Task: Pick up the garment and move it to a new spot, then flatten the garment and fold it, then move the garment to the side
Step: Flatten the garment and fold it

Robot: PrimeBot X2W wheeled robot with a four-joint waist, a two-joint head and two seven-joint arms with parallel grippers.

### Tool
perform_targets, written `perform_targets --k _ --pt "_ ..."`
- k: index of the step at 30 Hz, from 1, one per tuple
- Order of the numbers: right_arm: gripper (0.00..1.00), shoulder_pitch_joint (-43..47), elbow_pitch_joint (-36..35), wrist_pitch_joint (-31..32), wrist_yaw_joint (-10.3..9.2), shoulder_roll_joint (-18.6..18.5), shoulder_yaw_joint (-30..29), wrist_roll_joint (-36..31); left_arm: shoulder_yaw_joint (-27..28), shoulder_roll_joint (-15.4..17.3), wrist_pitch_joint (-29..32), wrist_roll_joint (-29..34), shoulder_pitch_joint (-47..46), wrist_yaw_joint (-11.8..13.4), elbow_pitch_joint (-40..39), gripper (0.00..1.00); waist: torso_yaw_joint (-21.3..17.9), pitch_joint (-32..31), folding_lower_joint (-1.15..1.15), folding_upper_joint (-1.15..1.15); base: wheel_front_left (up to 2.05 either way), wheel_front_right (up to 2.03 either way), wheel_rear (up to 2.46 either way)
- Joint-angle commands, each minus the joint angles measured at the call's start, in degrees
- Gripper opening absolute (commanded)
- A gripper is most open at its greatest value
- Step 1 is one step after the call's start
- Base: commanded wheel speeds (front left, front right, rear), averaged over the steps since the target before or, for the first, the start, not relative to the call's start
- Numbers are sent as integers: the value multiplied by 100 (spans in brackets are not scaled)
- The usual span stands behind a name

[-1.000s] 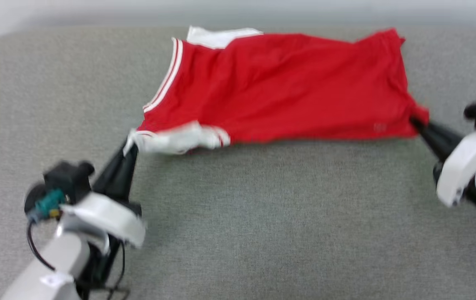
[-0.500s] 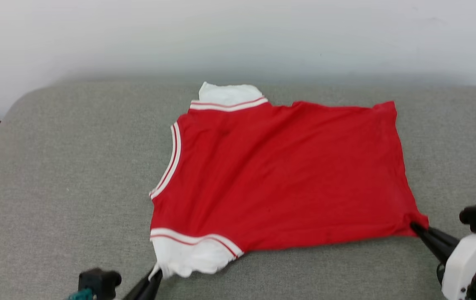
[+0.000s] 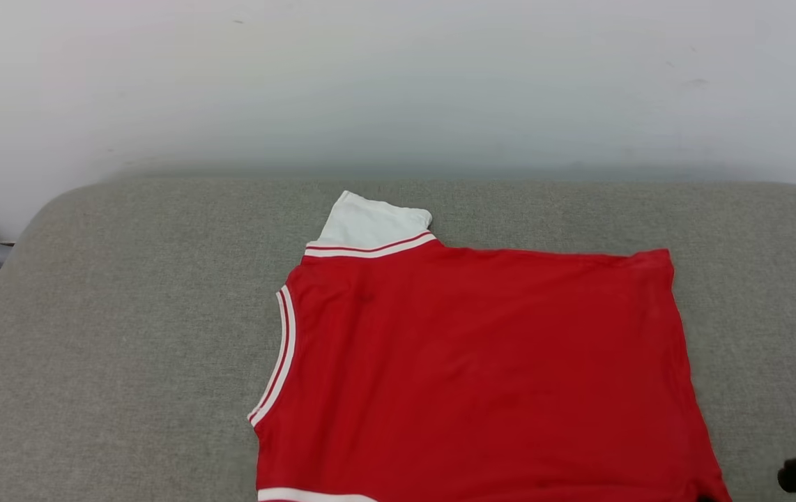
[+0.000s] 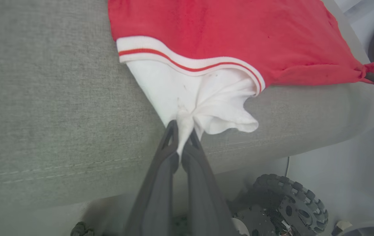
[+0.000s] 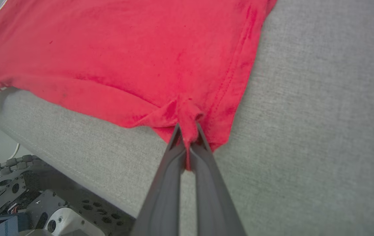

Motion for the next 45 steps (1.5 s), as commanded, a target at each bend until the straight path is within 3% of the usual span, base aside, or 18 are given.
perform_targets --k 1,8,16,27,37,45 --pt "0 207 -84 48 -7 -41 -115 -27 -32 20 60 -54 76 -21 -3 0 2 -8 1 -1 0 0 0" --pt "0 645 -399 290 -6 73 -668 -232 -30 56 -90 80 48 -15 20 0 -27 22 1 -1 0 0 0" --pt "0 536 -719 612 -6 322 -1179 -524 18 189 -93 490 -710 -176 38 0 -46 89 1 -1 0 0 0" --pt "0 100 -900 895 -6 596 -1783 -538 140 40 184 768 -2376 -668 585 0 -175 607 1 -1 0 0 0" --pt "0 -629 -784 1026 -6 737 -1764 -552 138 -193 378 965 -3845 -1109 1636 0 -316 1267 1 -1 0 0 0" --pt "0 -1231 -431 1019 -6 825 -1475 -600 18 -445 376 879 -4284 -1310 2676 0 -385 1577 1 -1 0 0 0"
